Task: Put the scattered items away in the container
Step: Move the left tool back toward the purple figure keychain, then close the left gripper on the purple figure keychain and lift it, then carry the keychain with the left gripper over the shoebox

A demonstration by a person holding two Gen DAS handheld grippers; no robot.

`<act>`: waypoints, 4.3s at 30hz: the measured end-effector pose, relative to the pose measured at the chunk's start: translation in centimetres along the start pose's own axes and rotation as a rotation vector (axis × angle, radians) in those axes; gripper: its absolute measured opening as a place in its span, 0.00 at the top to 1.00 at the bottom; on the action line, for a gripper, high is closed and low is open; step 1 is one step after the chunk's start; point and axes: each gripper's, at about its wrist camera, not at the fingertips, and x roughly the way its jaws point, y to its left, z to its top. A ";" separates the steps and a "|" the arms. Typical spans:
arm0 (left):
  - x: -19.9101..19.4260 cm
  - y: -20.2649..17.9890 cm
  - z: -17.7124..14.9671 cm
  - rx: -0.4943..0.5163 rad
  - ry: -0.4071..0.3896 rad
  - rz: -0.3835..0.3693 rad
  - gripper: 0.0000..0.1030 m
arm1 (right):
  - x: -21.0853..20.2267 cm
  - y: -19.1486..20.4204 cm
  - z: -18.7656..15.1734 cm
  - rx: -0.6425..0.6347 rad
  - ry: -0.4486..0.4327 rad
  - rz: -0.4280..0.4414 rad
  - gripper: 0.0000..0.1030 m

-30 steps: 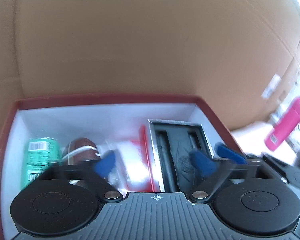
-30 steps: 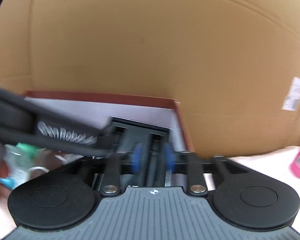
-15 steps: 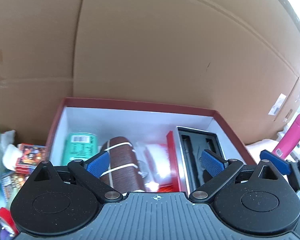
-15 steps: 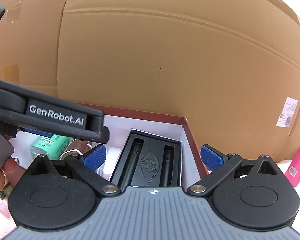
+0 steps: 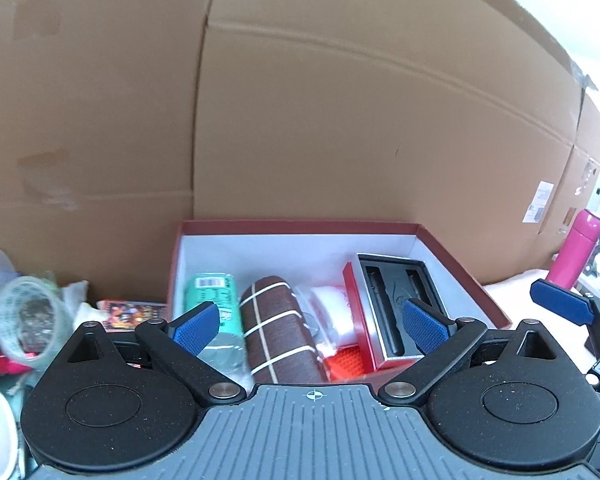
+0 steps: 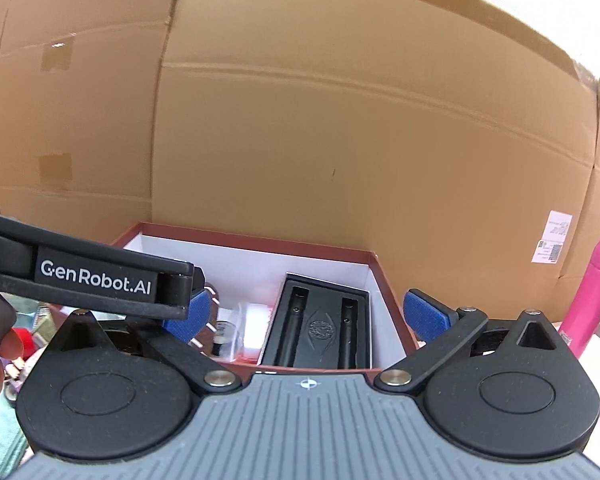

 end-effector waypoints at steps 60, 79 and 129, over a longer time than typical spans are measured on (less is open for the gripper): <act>-1.7 16.2 -9.8 0.018 0.177 0.045 0.57 | -0.1 14.6 -6.0 0.120 0.323 0.290 0.61; -9.3 17.0 -12.3 -0.075 0.253 0.023 0.61 | -6.7 13.9 -5.8 0.103 0.330 0.417 0.88; -11.0 15.0 -14.8 0.078 0.247 0.001 0.60 | -9.9 15.4 -8.7 0.034 0.370 0.393 0.69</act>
